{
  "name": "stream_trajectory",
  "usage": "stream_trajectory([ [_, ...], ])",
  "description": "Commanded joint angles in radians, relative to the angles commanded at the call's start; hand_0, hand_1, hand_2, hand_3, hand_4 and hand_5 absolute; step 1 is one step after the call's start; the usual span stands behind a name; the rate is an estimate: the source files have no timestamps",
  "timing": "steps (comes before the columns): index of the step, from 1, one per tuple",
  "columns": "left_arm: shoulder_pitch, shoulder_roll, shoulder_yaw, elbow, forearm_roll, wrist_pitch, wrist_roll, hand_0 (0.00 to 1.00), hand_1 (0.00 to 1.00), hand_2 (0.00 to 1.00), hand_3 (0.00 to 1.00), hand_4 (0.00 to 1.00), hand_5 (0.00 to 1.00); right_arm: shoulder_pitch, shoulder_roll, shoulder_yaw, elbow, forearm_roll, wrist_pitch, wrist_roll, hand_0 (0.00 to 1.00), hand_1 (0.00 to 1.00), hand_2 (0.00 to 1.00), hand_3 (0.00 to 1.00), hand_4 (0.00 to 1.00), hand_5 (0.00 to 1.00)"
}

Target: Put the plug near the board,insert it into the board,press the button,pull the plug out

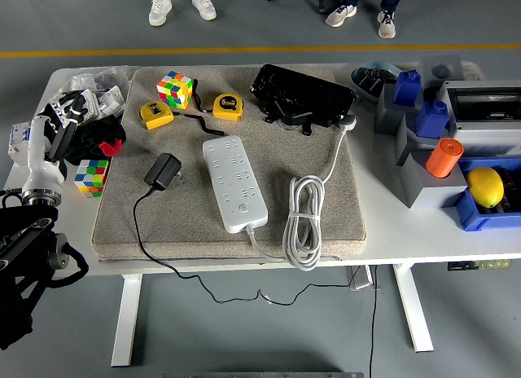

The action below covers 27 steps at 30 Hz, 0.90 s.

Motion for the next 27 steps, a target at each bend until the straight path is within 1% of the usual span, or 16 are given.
stream_trajectory([
  [14, 0.0, 0.007, 0.011, 0.002, -0.004, 0.001, -0.001, 0.736, 0.71, 0.729, 0.73, 0.998, 0.721, 0.001, -0.005, -0.027, -0.001, 0.018, -0.004, 0.008, 0.703, 0.702, 0.667, 0.59, 0.998, 0.563],
  [22, -0.006, 0.012, 0.01, 0.0, -0.003, 0.001, -0.001, 0.736, 0.71, 0.729, 0.73, 0.998, 0.724, 0.004, -0.003, -0.031, 0.001, 0.009, 0.005, -0.007, 0.707, 0.702, 0.667, 0.588, 0.998, 0.564],
  [27, 0.001, 0.011, 0.009, 0.0, -0.001, 0.001, 0.001, 0.738, 0.711, 0.729, 0.73, 0.998, 0.726, -0.001, -0.002, -0.031, 0.002, 0.007, 0.007, -0.014, 0.708, 0.702, 0.668, 0.586, 0.998, 0.565],
])
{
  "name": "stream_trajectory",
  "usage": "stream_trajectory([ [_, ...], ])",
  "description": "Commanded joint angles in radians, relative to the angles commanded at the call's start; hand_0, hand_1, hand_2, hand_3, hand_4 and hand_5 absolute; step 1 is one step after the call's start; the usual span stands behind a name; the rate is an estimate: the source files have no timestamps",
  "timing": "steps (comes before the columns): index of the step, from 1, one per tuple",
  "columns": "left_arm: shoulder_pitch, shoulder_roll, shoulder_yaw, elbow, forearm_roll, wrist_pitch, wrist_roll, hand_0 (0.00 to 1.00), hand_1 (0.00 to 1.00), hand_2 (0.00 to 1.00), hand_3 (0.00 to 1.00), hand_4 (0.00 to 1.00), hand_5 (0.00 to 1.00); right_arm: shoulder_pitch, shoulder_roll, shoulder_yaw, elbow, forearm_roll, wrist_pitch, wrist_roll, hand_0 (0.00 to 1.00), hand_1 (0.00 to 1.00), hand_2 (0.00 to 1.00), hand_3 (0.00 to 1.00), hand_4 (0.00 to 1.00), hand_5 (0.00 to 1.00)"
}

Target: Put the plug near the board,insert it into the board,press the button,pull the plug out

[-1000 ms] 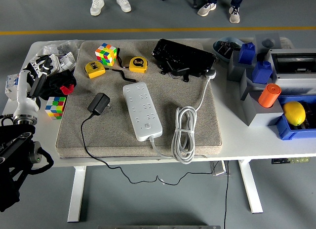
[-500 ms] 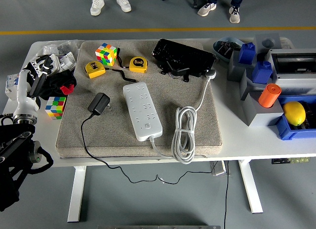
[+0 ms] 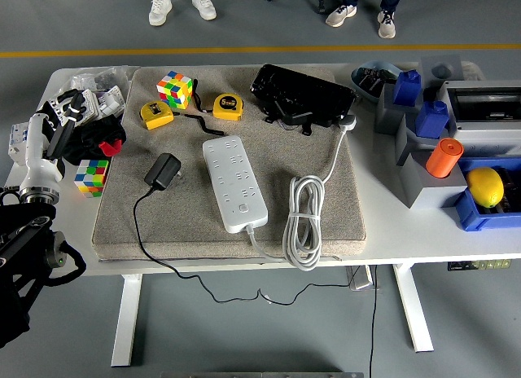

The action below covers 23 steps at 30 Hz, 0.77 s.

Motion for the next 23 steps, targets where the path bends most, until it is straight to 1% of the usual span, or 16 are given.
stream_trajectory([
  [6, 0.006, -0.002, 0.0, 0.0, -0.003, -0.001, 0.0, 0.738, 0.711, 0.73, 0.73, 0.998, 0.728, -0.011, 0.006, 0.006, 0.001, -0.004, -0.005, 0.006, 0.708, 0.702, 0.667, 0.585, 0.998, 0.568],
  [16, -0.001, -0.002, -0.004, -0.004, -0.002, -0.001, -0.001, 0.738, 0.712, 0.73, 0.729, 0.998, 0.729, -0.014, 0.003, 0.016, 0.001, -0.004, -0.004, 0.004, 0.708, 0.702, 0.668, 0.582, 0.998, 0.569],
  [23, 0.017, -0.006, -0.007, -0.003, 0.0, -0.001, 0.001, 0.738, 0.712, 0.73, 0.73, 0.998, 0.73, -0.031, 0.006, 0.014, 0.002, -0.004, 0.0, -0.006, 0.708, 0.702, 0.666, 0.583, 0.998, 0.574],
])
